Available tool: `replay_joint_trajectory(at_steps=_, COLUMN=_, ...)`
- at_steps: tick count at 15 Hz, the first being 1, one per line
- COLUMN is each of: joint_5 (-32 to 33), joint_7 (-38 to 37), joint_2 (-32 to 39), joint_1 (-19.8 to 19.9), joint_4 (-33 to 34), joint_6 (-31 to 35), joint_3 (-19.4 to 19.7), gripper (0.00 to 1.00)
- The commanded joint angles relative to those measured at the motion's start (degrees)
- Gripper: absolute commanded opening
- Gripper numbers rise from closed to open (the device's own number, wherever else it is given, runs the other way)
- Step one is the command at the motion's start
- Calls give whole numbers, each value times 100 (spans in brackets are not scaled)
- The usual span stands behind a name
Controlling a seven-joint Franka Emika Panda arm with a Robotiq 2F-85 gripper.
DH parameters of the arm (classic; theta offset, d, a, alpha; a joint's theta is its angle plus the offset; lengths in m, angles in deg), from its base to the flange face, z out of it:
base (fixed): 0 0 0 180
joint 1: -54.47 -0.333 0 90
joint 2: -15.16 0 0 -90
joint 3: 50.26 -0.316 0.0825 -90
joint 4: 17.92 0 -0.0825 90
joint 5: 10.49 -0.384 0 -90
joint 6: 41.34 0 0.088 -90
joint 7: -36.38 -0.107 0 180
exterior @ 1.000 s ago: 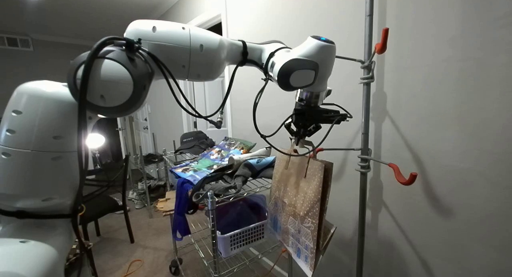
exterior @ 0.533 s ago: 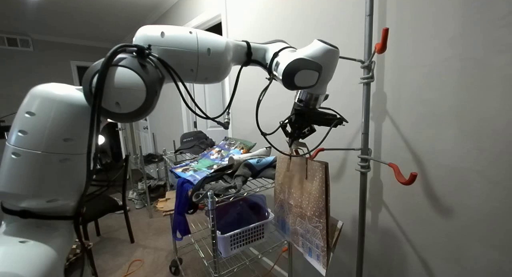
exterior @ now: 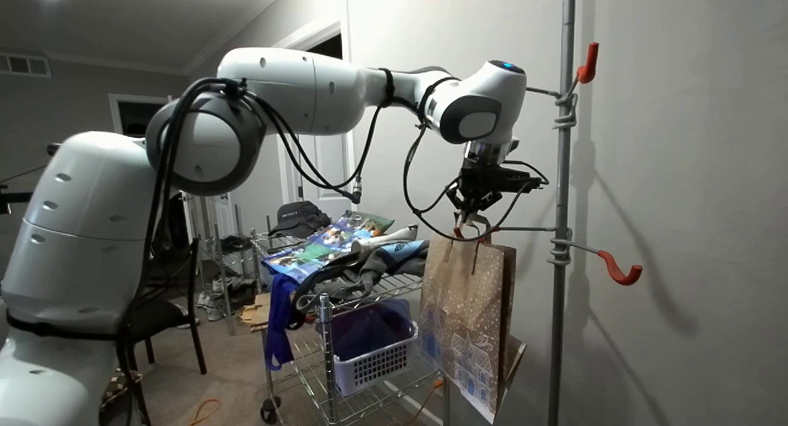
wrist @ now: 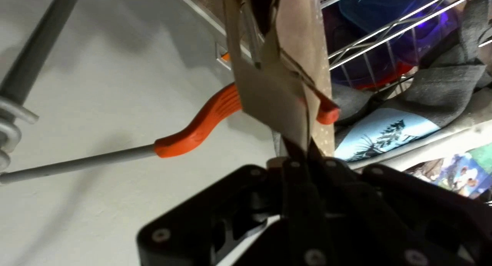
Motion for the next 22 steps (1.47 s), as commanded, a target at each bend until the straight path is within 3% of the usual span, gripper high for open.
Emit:
replay_joint_trajectory(at_steps=1, joint_5=67, joint_7=-67, joint_2=-60, joint_1=-133, joint_4=-174, joint_6=893, joint_3=36, gripper=4)
replay_joint_trajectory(at_steps=6, joint_5=240, joint_7=-32, joint_2=-76, joint_1=-227, joint_4=-332, joint_6=1069, joint_3=51, gripper=4)
replay_joint_trajectory(at_steps=7, joint_5=257, joint_7=-27, joint_2=-77, joint_1=-232, joint_4=-349, joint_6=1057, joint_3=61, gripper=29)
replay_joint_trajectory(at_steps=9, joint_5=269, joint_7=-15, joint_2=-95, joint_1=-226, joint_4=-363, joint_6=1016, joint_3=77, gripper=35)
replay_joint_trajectory(at_steps=19, joint_5=369, joint_7=108, joint_2=-187, joint_1=-225, joint_4=-423, joint_6=1043, joint_3=157, gripper=98)
replay_joint_trajectory(at_steps=22, joint_5=456, joint_7=138, joint_2=-217, joint_1=-200, joint_4=-416, joint_6=1039, joint_3=179, gripper=100)
